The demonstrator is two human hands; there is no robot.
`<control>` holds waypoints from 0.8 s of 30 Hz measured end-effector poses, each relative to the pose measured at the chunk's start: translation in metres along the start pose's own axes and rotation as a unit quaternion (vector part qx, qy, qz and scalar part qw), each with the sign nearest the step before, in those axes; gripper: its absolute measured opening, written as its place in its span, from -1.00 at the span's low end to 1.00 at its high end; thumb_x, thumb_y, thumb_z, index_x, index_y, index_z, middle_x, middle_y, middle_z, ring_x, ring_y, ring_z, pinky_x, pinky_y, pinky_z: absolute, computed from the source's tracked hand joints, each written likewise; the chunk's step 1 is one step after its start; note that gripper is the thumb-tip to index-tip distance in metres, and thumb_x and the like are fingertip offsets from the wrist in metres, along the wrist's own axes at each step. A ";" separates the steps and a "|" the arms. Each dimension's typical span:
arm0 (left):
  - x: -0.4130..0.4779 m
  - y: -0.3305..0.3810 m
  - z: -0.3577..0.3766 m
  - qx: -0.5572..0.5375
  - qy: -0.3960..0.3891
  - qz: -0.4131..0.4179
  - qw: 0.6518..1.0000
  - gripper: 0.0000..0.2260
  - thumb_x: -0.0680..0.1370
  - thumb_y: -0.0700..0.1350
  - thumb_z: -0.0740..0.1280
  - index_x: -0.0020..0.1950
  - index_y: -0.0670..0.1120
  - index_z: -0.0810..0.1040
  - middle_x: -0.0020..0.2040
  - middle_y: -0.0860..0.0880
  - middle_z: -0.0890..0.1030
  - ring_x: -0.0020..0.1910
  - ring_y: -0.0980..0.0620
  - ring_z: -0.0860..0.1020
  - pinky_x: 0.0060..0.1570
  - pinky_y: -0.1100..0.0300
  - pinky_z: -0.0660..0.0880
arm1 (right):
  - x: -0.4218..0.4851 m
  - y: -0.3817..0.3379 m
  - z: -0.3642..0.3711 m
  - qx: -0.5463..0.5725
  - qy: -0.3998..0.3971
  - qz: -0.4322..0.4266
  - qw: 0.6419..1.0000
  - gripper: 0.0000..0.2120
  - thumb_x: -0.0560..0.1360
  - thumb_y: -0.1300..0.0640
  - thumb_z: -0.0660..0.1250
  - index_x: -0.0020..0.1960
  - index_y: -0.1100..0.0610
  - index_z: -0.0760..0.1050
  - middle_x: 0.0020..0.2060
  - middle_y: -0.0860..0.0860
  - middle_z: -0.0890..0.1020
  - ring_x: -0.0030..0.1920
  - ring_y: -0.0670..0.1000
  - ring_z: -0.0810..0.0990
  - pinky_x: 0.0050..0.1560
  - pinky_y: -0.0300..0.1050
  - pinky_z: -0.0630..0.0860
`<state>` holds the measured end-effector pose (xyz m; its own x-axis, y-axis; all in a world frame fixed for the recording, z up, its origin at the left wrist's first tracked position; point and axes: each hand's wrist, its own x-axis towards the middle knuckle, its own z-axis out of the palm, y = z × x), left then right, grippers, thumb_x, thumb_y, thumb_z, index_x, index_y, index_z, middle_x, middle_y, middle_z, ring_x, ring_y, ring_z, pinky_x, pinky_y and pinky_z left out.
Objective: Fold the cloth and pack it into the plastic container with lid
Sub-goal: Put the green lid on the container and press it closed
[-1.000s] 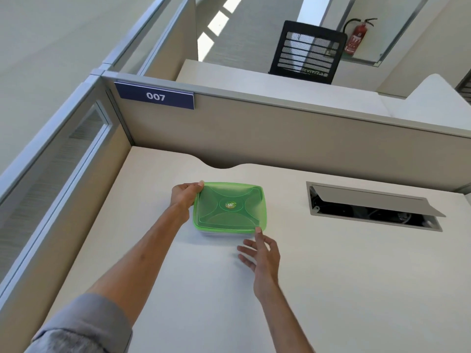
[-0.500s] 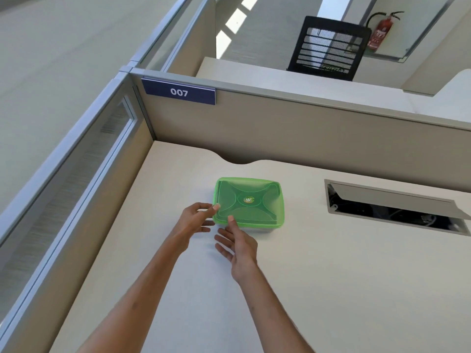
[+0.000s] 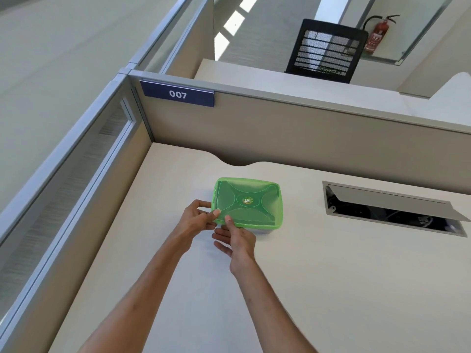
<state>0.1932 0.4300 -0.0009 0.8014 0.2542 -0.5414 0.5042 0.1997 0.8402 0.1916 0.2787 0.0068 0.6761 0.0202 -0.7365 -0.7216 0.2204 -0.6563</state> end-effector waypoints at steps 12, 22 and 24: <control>-0.001 0.007 -0.005 0.025 -0.005 -0.017 1.000 -0.62 0.59 -0.12 0.59 0.35 -0.17 0.61 0.09 -0.27 0.79 -0.02 -0.14 0.76 0.00 0.05 0.72 | -0.007 0.001 0.003 0.004 0.000 0.008 1.000 -0.61 0.62 -0.07 0.52 0.07 0.30 0.71 -0.16 0.15 0.83 -0.25 0.11 0.81 -0.11 0.05 0.77; -0.014 0.017 0.020 0.268 0.106 0.143 0.947 -0.33 0.50 0.32 0.39 0.54 0.04 0.50 0.39 -0.05 0.57 0.18 -0.07 0.64 0.23 -0.10 0.62 | -0.012 -0.038 -0.075 -0.449 0.164 -0.466 0.745 -0.83 0.66 0.03 0.39 -0.09 0.04 0.57 -0.21 -0.07 0.67 -0.19 0.04 0.61 -0.19 0.01 0.57; -0.014 0.019 0.031 0.323 0.091 0.155 0.929 -0.36 0.58 0.24 0.42 0.61 0.03 0.40 0.47 -0.09 0.54 0.25 -0.14 0.65 0.29 -0.18 0.61 | 0.002 -0.048 -0.087 -0.547 0.154 -0.504 0.651 -0.86 0.63 0.11 0.41 0.18 0.04 0.65 0.13 -0.03 0.67 0.12 0.07 0.62 0.09 0.06 0.59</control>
<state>0.2014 0.4006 0.0238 0.9023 0.3728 -0.2163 0.3927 -0.5041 0.7692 0.2145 0.1834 0.0221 0.9475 0.1693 0.2714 0.2770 -0.8585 -0.4316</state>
